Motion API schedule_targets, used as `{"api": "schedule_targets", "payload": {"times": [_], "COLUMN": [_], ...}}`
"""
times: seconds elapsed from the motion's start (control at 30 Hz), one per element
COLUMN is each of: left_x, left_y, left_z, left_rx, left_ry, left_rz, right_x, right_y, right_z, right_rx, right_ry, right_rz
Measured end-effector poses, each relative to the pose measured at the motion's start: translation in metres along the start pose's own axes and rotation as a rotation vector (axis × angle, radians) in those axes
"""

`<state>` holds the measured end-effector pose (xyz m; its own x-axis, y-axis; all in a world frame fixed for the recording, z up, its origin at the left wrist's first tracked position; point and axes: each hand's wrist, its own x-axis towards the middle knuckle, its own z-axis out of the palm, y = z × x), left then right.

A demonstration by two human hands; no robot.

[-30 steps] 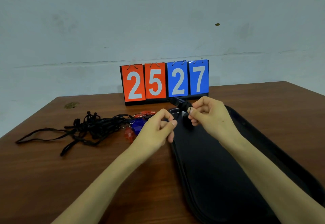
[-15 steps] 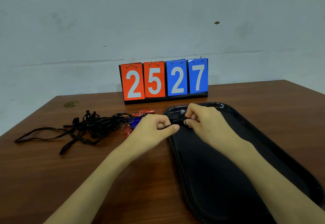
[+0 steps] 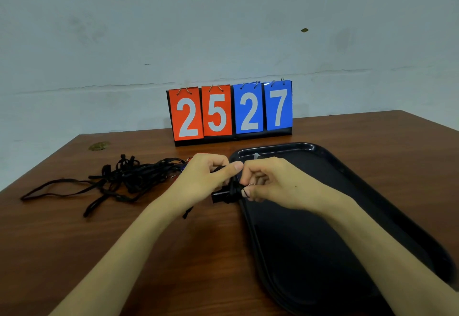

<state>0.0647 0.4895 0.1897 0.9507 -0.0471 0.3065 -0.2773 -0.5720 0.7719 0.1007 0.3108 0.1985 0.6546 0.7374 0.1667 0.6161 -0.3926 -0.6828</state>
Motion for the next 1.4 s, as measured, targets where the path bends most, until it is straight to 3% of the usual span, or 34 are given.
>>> {"api": "schedule_targets", "payload": {"times": [0.17,0.33,0.5,0.77,0.9,1.1,1.4], "left_x": [-0.001,-0.007,-0.002,-0.001,-0.003,-0.003,-0.002], "left_y": [0.006,0.006,0.002,-0.003,0.000,0.003,0.005], "left_z": [-0.007,-0.004,0.005,0.006,0.009,0.016,0.006], "left_rx": [-0.136,-0.447,-0.587,-0.535,-0.453,-0.297,-0.127], "left_ry": [-0.066,-0.154,-0.074,-0.067,-0.077,-0.100,-0.108], "left_rz": [-0.058,-0.120,-0.256,-0.167,-0.165,-0.150,-0.123], "right_x": [0.000,0.000,0.000,0.004,0.006,0.004,0.002], "right_y": [-0.005,-0.010,-0.012,-0.003,0.003,0.008,0.012], "right_z": [-0.002,0.001,-0.003,-0.007,-0.006,-0.001,-0.003], "right_rx": [0.232,0.448,0.525,0.568,0.427,-0.079,-0.354], "right_ry": [-0.082,-0.055,0.115,0.414,0.508,0.571,0.261], "right_rz": [-0.055,-0.078,-0.013,0.161,0.218,0.212,0.086]}}
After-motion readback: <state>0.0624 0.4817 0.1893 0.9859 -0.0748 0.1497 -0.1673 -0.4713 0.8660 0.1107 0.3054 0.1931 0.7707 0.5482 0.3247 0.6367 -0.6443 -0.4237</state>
